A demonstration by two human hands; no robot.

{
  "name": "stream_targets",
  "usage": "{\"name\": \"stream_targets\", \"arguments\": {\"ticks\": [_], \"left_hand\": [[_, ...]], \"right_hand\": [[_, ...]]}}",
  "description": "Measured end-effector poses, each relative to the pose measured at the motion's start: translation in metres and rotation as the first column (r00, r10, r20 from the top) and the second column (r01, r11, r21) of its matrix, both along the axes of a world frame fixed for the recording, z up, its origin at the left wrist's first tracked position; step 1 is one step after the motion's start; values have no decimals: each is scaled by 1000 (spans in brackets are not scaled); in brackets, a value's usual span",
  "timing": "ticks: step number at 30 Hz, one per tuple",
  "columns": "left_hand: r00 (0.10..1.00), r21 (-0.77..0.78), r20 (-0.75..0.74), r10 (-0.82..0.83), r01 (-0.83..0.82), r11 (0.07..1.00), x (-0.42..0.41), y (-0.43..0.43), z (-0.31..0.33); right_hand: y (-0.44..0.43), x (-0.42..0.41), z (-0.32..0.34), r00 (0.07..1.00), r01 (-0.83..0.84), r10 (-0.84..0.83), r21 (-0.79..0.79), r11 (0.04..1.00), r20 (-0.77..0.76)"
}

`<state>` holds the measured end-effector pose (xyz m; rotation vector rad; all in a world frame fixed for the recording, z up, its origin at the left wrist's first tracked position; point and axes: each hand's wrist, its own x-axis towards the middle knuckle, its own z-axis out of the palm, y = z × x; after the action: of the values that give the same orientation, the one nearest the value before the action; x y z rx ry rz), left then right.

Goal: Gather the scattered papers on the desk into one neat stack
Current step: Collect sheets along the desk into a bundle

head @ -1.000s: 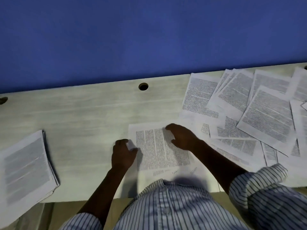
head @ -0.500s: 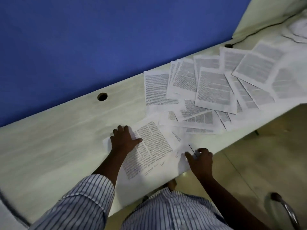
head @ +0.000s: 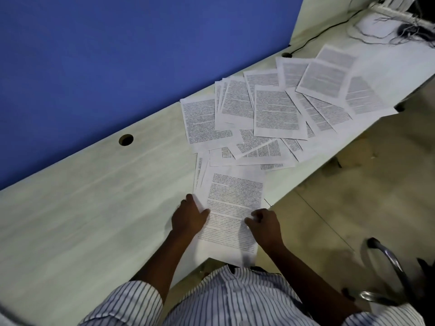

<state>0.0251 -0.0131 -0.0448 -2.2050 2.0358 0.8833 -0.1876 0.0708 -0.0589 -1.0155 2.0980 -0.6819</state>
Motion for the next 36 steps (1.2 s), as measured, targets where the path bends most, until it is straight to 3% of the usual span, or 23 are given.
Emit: {"name": "stream_targets", "arguments": {"ticks": [5,9,16,21,25,29,33,34,36], "left_hand": [[1000,-52,2,12,-12,999,9,-5,8],[997,-17,-46,-56,55,998,8,3,8],[978,127,-190,-83,109,986,15,24,2],[980,35,-197,-40,48,998,26,14,6],[934,77,-310,176,-160,984,34,13,3],[839,173,-423,344,-297,939,48,13,6],[610,377,-640,468,-281,882,64,18,18],[598,381,-659,456,-258,888,67,20,23],[668,311,-639,380,-227,923,74,21,33]], "right_hand": [[-4,-2,8,958,260,-259,5,965,124],[-9,0,3,908,274,-298,120,954,294],[9,-12,11,781,264,-271,96,960,563],[-10,-21,22,820,180,-184,60,982,542],[-2,-6,20,830,117,-169,130,985,532],[21,6,15,595,30,-144,158,987,790],[24,24,31,481,-87,-47,102,991,876],[22,28,34,491,-119,-19,88,989,871],[15,33,37,602,-212,64,82,974,796]]}}
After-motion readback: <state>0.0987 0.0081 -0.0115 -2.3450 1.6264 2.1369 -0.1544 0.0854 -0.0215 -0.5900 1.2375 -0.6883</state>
